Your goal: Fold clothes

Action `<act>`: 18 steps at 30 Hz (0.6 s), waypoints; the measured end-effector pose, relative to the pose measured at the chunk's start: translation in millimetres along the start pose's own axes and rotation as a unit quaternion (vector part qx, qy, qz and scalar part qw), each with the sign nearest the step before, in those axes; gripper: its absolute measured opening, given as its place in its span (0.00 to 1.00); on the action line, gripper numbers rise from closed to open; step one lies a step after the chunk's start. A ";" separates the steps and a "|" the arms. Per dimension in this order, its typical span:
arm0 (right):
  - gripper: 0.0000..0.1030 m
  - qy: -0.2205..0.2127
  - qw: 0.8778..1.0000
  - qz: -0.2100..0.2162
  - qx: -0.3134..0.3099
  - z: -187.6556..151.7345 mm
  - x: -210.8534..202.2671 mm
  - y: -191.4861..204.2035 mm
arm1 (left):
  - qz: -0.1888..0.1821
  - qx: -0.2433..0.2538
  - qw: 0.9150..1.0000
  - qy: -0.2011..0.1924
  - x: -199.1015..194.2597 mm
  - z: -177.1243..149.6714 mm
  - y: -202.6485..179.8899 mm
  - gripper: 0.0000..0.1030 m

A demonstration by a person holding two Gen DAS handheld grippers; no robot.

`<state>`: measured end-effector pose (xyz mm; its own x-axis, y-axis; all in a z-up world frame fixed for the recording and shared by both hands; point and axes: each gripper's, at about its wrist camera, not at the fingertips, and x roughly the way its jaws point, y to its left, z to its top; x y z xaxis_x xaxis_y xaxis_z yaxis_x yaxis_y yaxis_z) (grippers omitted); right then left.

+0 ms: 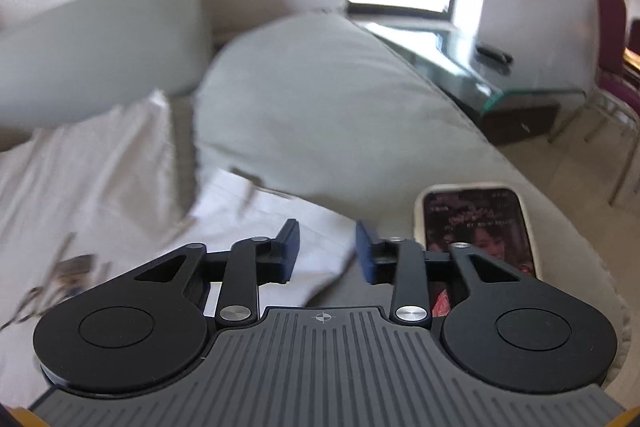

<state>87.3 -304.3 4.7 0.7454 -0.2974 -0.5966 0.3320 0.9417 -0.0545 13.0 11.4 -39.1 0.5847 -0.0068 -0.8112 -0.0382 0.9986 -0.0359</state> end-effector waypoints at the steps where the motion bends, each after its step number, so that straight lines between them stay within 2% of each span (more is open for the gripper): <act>1: 0.37 0.003 1.000 0.020 -0.003 -1.5 -7.0 3.8 | -0.001 -0.001 1.000 -0.002 -0.8 0.6 0.1 0.60; 2: 0.35 0.014 0.999 0.047 -0.007 -5.3 -12.3 9.1 | -0.001 -0.001 1.000 -0.006 -1.5 1.4 -0.2 0.60; 3: 0.21 0.032 0.997 0.075 -0.015 -11.0 -13.6 16.2 | 0.002 0.001 1.000 -0.012 -2.0 2.3 -1.4 0.60; 5: 0.05 0.068 0.988 0.132 -0.031 -22.4 -16.3 30.4 | 0.010 0.006 0.999 -0.031 -2.2 3.7 -4.0 0.60; 6: 0.05 0.084 0.984 0.152 -0.040 -28.4 -17.0 37.6 | 0.014 0.014 0.999 -0.042 -0.7 3.6 -5.4 0.60; 8: 0.06 0.095 0.983 0.142 -0.067 -42.7 -15.2 50.6 | 0.030 0.029 0.998 -0.048 5.3 3.0 -6.0 0.59; 10: 0.12 0.106 0.983 0.114 -0.092 -55.9 -13.2 56.5 | 0.036 0.034 0.998 -0.039 11.2 0.6 -3.2 0.59; 12: 0.14 0.125 0.983 0.086 -0.104 -66.1 -9.6 49.1 | 0.027 0.030 0.999 -0.021 12.4 -1.8 2.0 0.60; 16: 0.15 0.161 0.980 0.068 -0.100 -62.3 -18.9 32.0 | 0.005 0.024 1.000 0.013 3.4 -7.6 4.5 0.60; 18: 0.15 0.146 0.982 0.074 -0.094 -60.8 -32.9 29.4 | -0.006 0.021 1.000 0.022 -1.8 -11.6 5.3 0.59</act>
<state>37.4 -257.2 -26.0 0.5704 -0.1219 -0.8123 0.0992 0.9919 -0.0792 2.3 16.1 -44.7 0.5495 -0.0203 -0.8353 0.0033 0.9997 -0.0221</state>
